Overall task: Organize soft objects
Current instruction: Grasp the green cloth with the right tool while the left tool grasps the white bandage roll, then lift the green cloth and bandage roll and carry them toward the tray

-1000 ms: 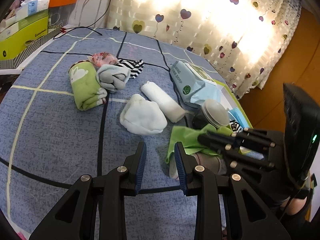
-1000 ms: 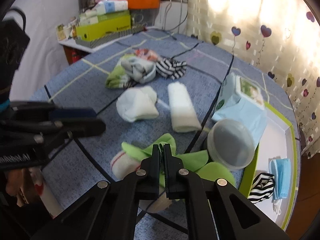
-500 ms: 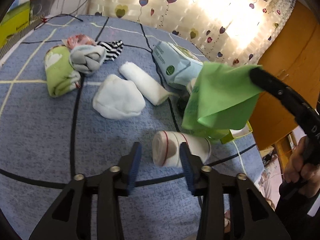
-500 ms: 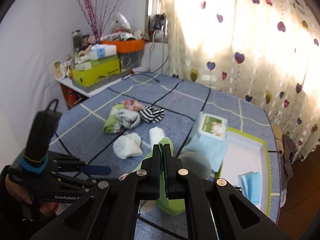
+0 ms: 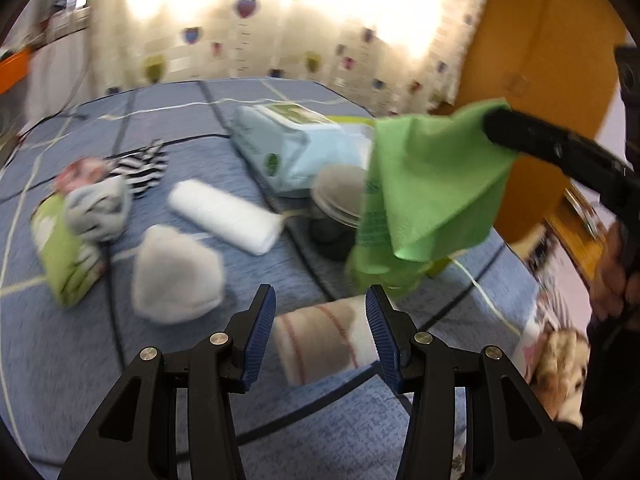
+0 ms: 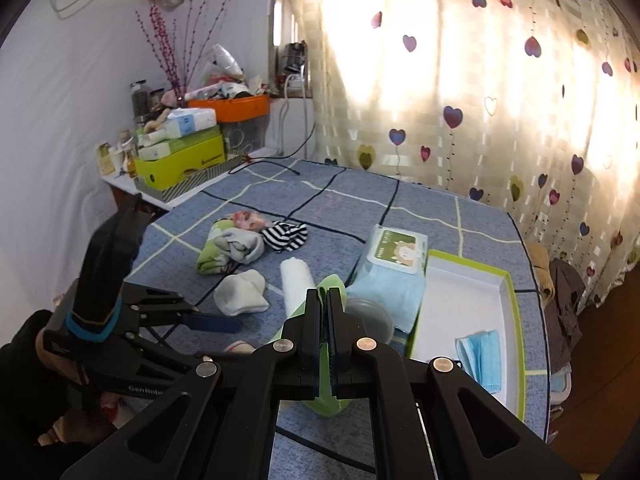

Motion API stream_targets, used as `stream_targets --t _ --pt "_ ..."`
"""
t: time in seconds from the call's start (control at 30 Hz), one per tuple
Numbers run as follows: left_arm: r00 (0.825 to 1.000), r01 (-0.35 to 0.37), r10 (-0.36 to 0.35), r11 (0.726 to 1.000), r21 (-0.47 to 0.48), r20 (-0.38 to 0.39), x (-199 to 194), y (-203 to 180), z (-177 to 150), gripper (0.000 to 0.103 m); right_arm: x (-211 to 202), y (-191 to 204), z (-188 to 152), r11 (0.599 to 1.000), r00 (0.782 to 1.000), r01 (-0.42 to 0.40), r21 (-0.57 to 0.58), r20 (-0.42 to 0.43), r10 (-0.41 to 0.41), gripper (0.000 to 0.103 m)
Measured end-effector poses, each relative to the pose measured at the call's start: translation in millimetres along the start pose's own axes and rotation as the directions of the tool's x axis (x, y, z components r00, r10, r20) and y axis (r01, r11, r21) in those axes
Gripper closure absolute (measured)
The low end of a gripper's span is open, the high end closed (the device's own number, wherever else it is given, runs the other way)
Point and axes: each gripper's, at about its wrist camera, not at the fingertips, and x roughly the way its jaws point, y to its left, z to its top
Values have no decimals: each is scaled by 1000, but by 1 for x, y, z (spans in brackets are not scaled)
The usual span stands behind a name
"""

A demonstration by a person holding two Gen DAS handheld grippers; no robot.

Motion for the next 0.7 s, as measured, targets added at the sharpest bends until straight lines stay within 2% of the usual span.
stream_targets --t 0.07,0.2,0.47,0.53,0.7 --pt "999 34 -33 998 51 -23 7 -4 0 55 -1 -2 0 1000 1000 4 5 1 -4 99" --pt "998 45 -39 988 150 -46 9 -15 -5 54 -4 -5 -2 1000 1000 9 10 3 -9 99" --pt "991 72 -31 942 328 -130 10 -40 -26 46 -5 -8 -3 1000 1000 7 15 7 -7 99" --pt "989 69 -19 936 346 -145 14 -45 -30 46 -6 -8 -2 1000 1000 8 16 8 -8 99" --pt "988 30 21 946 323 -154 24 -51 -36 46 -11 -9 -2 1000 1000 7 20 18 -7 100"
